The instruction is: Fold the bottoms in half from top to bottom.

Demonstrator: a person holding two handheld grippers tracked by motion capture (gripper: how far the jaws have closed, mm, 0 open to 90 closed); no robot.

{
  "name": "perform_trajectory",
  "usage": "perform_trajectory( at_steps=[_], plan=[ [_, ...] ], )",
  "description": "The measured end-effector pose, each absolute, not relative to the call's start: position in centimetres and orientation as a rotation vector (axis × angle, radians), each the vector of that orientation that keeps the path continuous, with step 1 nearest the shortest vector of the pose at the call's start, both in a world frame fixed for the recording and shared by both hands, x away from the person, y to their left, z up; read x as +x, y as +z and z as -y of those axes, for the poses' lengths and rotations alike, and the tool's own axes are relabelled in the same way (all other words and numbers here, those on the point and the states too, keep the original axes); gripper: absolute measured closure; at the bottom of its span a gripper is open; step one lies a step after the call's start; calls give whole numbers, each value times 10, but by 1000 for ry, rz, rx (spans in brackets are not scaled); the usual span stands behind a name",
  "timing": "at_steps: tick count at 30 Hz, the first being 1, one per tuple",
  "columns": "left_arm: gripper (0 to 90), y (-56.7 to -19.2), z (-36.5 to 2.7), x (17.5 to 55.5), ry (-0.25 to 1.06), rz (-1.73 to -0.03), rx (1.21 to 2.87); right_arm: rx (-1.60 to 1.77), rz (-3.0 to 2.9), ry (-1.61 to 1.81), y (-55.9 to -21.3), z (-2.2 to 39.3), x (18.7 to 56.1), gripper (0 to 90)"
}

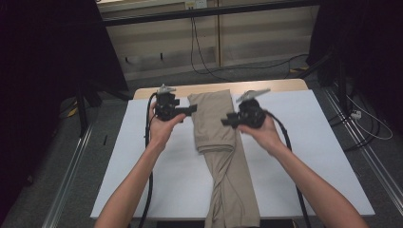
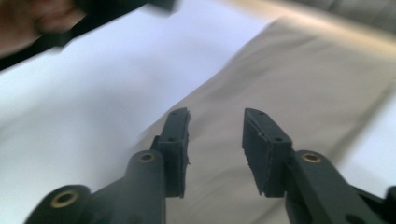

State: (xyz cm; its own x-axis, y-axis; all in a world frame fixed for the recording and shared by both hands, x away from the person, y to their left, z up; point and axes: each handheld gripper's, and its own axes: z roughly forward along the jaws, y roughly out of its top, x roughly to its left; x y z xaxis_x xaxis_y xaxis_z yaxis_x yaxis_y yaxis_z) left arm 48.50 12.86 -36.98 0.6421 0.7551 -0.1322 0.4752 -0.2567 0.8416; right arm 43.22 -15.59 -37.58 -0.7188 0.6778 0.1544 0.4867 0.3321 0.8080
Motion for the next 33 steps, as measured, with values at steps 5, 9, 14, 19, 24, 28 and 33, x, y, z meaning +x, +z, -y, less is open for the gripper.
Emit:
perform_trajectory(
  at_steps=[5,9,14,19,24,28,33],
  plan=[
    [159,-389,-141,437,358,-930,1968,824,-2644,1253,-403,121,354,684],
    [159,-408,-146,407,318,-931,2005,702,-2724,1248,-422,95,322,683],
    [159,-423,-151,382,265,-902,2043,621,-2793,1146,-441,80,315,630],
    [159,-427,-151,375,261,-886,2056,609,-2785,1087,-446,91,309,644],
    [159,-431,-146,375,253,-882,2076,621,-2744,1082,-443,102,306,860],
    [162,-431,-141,372,241,-857,2093,672,-2683,1214,-428,111,311,884],
    [187,-432,-139,372,242,-853,2081,769,-2526,1379,-402,122,329,887]
  ],
)
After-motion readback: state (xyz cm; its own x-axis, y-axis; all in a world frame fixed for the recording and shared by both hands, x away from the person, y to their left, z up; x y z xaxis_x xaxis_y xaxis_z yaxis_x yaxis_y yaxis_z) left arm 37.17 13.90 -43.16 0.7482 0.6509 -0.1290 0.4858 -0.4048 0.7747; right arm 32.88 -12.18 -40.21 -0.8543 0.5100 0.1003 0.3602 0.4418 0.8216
